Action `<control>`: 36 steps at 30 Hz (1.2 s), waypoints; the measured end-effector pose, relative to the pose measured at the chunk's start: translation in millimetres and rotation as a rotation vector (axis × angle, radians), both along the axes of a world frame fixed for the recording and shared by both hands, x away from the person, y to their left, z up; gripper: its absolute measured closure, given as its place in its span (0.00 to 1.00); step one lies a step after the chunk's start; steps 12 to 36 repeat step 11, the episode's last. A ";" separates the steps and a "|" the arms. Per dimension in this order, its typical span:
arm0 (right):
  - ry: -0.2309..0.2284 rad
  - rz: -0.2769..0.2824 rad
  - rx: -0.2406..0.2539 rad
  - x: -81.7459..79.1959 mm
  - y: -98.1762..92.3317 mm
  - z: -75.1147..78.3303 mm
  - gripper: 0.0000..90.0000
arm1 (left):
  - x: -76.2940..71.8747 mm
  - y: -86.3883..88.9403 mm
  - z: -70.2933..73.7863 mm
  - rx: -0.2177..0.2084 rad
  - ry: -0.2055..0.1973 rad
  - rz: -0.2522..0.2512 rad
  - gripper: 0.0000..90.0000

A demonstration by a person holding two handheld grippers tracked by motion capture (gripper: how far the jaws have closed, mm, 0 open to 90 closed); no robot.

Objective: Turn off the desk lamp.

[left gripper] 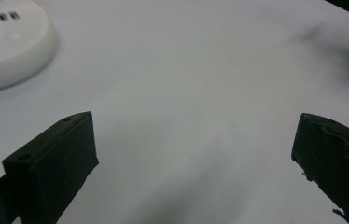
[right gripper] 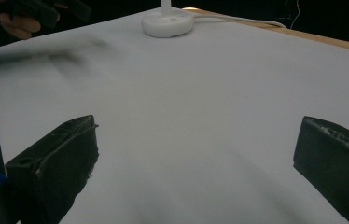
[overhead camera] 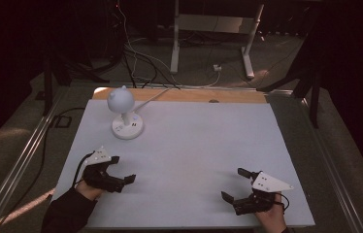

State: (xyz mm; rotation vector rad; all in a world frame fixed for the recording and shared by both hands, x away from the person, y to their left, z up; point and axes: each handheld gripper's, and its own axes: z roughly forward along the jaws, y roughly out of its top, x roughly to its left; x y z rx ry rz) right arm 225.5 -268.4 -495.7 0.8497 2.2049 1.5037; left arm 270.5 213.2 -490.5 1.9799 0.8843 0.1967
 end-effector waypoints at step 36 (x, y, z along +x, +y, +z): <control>0.002 0.008 -0.009 -0.6 0.2 -0.2 0.00 | -15.9 -4.8 -19.2 0.009 -0.043 -0.057 0.01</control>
